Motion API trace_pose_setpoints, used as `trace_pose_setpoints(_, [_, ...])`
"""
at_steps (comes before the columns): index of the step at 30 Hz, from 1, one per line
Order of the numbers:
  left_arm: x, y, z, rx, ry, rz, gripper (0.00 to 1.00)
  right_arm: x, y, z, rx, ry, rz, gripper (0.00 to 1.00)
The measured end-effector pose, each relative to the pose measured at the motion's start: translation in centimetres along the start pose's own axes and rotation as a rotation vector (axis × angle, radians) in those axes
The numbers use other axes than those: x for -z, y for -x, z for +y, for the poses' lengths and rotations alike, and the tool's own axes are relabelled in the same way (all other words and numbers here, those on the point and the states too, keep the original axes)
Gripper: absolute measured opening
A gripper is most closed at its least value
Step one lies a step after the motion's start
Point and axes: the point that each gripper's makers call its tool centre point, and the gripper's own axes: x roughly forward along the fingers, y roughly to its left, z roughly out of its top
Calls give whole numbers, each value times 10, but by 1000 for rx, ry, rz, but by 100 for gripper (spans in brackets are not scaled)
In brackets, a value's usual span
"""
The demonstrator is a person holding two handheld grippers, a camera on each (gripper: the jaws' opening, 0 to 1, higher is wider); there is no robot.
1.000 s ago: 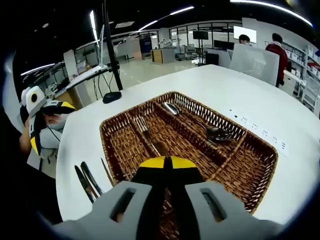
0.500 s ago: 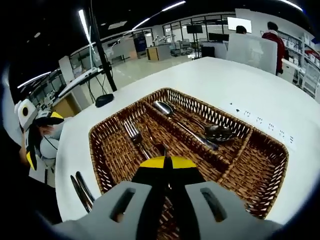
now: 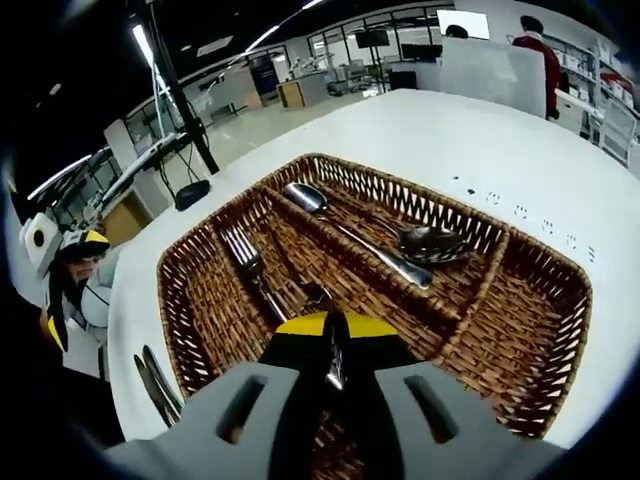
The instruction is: Arrange the knives, forks, and spoons in their matching storage slots by inserting each utensil handle-first until every utensil is classified and aligned in the correct compartment
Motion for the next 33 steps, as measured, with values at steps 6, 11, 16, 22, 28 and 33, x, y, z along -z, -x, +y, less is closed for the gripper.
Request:
trace_pose_setpoints(6, [3, -2, 3, -2, -4, 8, 97, 9, -9, -8, 37, 57, 73, 3])
trace_pose_setpoints(11, [5, 0, 5, -6, -5, 10, 97, 16, -9, -18, 98, 105, 121, 5])
trace_pose_setpoints(16, [9, -2, 7, -8, -4, 20, 97, 18, -12, -22, 99, 101, 144, 5])
trace_pose_setpoints(22, [13, -6, 11, -2, -9, 22, 97, 18, -16, -28, 118, 115, 157, 7])
trace_pose_setpoints(28, [15, -8, 13, -7, -8, 21, 97, 16, -20, -36, 180, 214, 180, 13])
trace_pose_setpoints(33, [16, -8, 15, -10, -10, 22, 97, 15, -17, -37, 225, 251, 176, 18])
